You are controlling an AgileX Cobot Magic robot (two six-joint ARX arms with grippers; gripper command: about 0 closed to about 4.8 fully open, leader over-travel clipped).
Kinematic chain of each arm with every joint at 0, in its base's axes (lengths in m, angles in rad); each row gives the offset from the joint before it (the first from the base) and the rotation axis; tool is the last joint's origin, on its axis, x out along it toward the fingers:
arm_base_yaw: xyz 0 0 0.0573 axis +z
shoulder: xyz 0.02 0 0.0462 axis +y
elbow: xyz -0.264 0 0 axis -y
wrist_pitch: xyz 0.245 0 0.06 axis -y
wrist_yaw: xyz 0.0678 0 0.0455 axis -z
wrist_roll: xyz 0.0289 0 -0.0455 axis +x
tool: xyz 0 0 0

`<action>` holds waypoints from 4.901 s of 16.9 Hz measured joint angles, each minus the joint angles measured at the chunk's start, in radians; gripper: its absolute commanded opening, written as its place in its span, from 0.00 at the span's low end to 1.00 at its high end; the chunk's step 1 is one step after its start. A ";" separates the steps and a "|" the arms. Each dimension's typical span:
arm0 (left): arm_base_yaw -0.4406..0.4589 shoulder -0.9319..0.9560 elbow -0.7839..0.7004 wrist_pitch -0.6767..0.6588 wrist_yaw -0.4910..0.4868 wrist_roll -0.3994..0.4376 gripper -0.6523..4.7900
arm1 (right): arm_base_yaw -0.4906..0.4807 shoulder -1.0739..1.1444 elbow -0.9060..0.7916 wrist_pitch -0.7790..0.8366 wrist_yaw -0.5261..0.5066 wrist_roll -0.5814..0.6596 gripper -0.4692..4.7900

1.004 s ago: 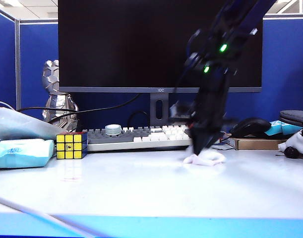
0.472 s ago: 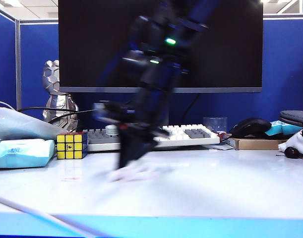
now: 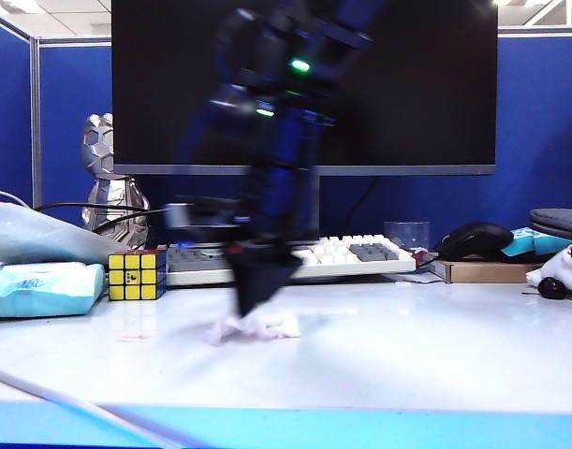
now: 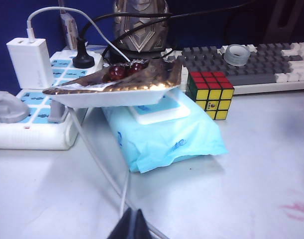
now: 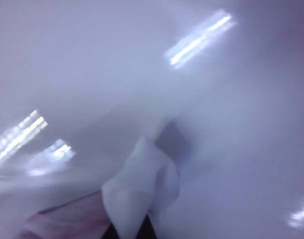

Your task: Use the wet wipes on the table to wipe the cherry juice off the table, then put the wipes back on the table.

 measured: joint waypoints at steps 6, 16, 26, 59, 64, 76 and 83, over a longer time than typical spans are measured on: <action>0.000 0.000 0.000 0.000 0.000 0.000 0.13 | 0.000 -0.091 0.082 -0.071 -0.020 -0.009 0.47; 0.000 0.000 0.000 0.000 0.000 0.000 0.13 | 0.005 -0.157 0.690 -0.522 0.179 -0.008 0.08; 0.000 0.000 0.000 0.000 0.000 0.000 0.13 | 0.008 -0.803 0.634 -0.482 0.324 0.010 0.08; 0.000 0.000 0.000 0.000 0.000 0.000 0.13 | -0.125 -2.148 -1.574 0.483 0.373 0.289 0.08; 0.000 0.000 0.000 0.000 0.000 0.000 0.13 | -0.355 -2.164 -1.609 0.489 0.247 0.222 0.08; 0.000 0.000 0.000 0.000 0.000 0.000 0.13 | -0.388 -2.164 -1.649 0.472 0.222 0.219 0.08; 0.000 0.000 0.000 0.000 0.000 0.000 0.13 | -0.388 -2.164 -1.649 0.472 0.222 0.219 0.08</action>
